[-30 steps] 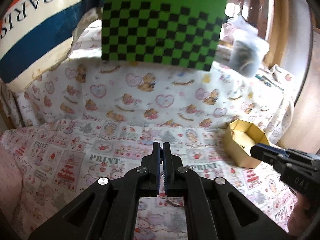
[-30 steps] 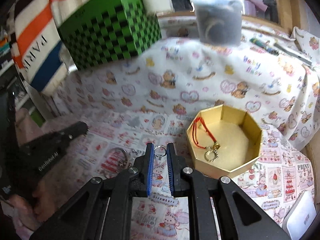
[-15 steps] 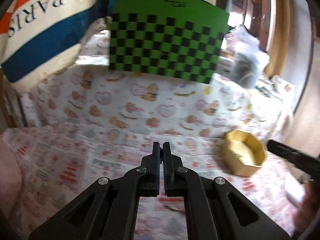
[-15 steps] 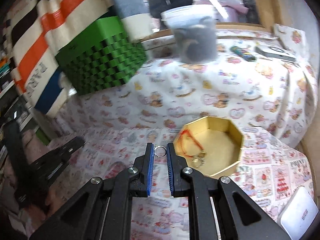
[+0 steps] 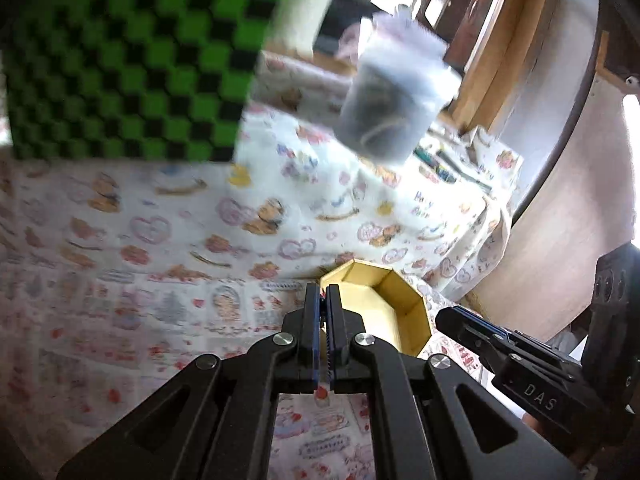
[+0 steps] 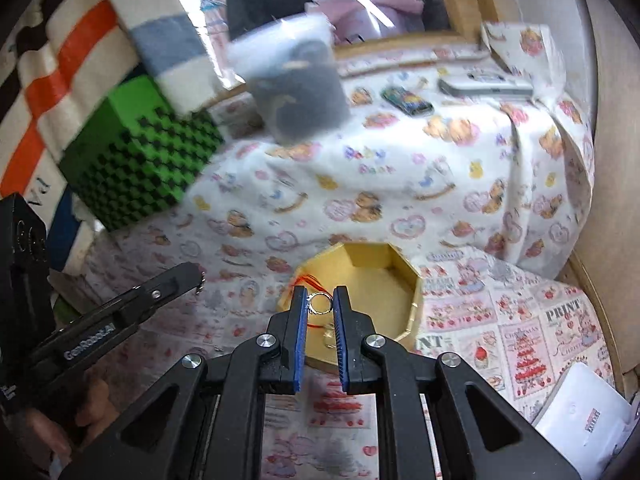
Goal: Organize jewelry
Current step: 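Carry both pieces over the yellow box and open both tools to release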
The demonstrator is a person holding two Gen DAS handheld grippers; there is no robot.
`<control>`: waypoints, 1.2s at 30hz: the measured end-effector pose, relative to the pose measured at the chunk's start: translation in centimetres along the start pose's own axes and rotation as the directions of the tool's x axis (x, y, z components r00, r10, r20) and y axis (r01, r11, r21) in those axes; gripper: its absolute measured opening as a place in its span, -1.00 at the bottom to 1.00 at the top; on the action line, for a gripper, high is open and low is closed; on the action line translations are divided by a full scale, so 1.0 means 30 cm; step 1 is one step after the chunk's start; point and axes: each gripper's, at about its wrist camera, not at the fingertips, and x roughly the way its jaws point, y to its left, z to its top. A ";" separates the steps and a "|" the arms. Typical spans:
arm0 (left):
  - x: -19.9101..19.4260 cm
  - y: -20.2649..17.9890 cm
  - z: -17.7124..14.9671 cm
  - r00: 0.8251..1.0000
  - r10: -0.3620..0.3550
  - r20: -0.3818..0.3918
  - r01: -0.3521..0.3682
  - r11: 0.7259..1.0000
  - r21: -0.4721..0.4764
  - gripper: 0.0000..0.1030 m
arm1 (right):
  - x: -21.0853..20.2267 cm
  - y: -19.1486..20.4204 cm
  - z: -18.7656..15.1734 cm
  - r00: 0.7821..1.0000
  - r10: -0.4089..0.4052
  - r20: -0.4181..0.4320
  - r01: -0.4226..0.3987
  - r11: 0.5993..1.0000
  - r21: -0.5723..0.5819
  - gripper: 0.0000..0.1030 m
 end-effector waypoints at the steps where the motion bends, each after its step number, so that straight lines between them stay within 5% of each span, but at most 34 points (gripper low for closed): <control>1: 0.023 0.002 -0.007 1.000 -0.020 -0.014 0.020 1.000 -0.007 -0.96 | 0.015 -0.011 0.001 1.000 -0.005 -0.017 0.005 1.000 0.006 -0.73; 7: 0.087 0.010 -0.079 0.989 -0.143 -0.039 0.144 0.990 0.016 -0.96 | 0.094 -0.051 -0.009 0.995 -0.016 -0.102 0.019 0.999 0.030 -0.73; 25: 0.167 -0.029 -0.102 0.989 -0.134 -0.059 0.137 0.989 0.052 -0.96 | 0.074 -0.074 -0.009 0.993 -0.087 -0.074 0.091 0.994 0.055 -0.71; 30: 0.154 -0.033 -0.116 0.993 -0.104 -0.059 0.108 0.991 0.084 -0.77 | 0.067 -0.078 -0.012 0.993 -0.108 -0.048 0.111 0.992 0.065 -0.20; 34: 0.082 -0.024 -0.102 0.998 -0.065 0.006 0.064 0.994 0.093 -0.60 | 0.045 -0.075 -0.008 0.994 -0.105 -0.021 0.106 0.992 0.062 -0.08; 36: 0.028 -0.021 -0.092 0.998 -0.024 0.059 0.018 0.994 0.109 -0.35 | 0.029 -0.068 -0.007 0.995 -0.103 -0.007 0.103 0.993 0.058 0.03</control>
